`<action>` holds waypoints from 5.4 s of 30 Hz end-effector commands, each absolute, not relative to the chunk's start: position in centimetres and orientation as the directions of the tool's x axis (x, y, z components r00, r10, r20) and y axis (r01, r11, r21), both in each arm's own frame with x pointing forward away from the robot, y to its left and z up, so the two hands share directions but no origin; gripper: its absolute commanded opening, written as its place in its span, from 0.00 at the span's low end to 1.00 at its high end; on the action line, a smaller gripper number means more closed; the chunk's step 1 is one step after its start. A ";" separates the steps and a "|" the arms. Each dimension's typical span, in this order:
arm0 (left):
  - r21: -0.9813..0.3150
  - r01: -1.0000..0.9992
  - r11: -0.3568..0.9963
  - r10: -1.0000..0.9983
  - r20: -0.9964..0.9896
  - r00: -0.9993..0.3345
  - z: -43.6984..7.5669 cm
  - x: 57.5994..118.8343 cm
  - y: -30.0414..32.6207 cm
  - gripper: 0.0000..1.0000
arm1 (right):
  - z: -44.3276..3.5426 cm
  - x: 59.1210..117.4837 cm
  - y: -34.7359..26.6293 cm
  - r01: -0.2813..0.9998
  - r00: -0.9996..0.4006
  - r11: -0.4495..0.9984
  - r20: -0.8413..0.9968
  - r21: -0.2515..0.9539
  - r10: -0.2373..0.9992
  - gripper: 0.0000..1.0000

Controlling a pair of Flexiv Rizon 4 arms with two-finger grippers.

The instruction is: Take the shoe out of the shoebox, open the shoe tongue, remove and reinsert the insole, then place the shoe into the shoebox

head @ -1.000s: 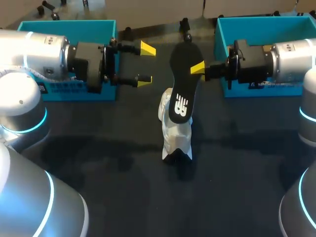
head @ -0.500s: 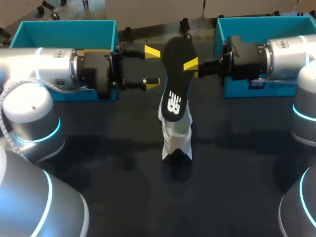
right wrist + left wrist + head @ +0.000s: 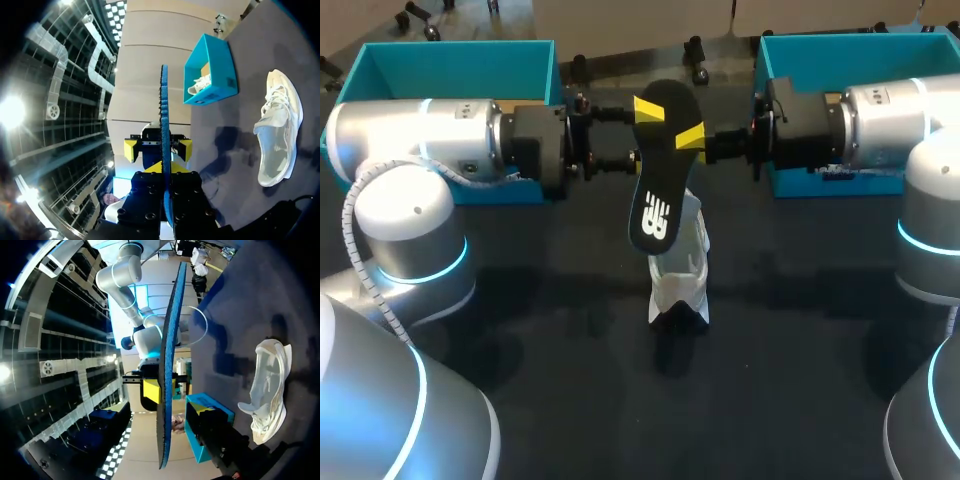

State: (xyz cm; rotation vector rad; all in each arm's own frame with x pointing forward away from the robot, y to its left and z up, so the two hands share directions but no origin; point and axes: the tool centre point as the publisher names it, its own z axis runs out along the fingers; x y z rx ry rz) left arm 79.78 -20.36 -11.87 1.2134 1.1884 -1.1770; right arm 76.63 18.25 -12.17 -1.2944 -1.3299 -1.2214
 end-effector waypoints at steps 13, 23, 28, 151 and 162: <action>0.023 0.999 0.031 0.001 -1.000 0.023 -12.6 80.3 -21.6 0.37 | -12.0 76.2 18.7 0.997 -0.063 -0.035 0.990 0.068 0.128 0.00; 0.015 0.999 0.043 0.020 -1.000 0.014 -13.0 80.5 -21.6 0.15 | -12.1 76.2 18.7 0.998 -0.060 -0.030 0.990 0.064 0.124 0.00; -0.003 0.999 0.042 0.023 -1.000 -0.004 -13.1 80.5 -21.7 0.00 | -12.2 76.3 18.7 0.997 -0.062 -0.031 0.991 0.067 0.122 0.00; -0.642 0.760 0.105 0.078 -0.756 -0.650 -17.5 71.5 -17.2 0.00 | -15.9 72.3 7.3 0.339 -0.917 0.738 0.028 0.584 0.398 1.00; -0.664 0.737 0.124 0.081 -0.734 -0.674 -18.7 71.8 -16.3 0.00 | -17.3 72.9 7.8 0.281 -0.943 0.802 -0.005 0.527 0.333 1.00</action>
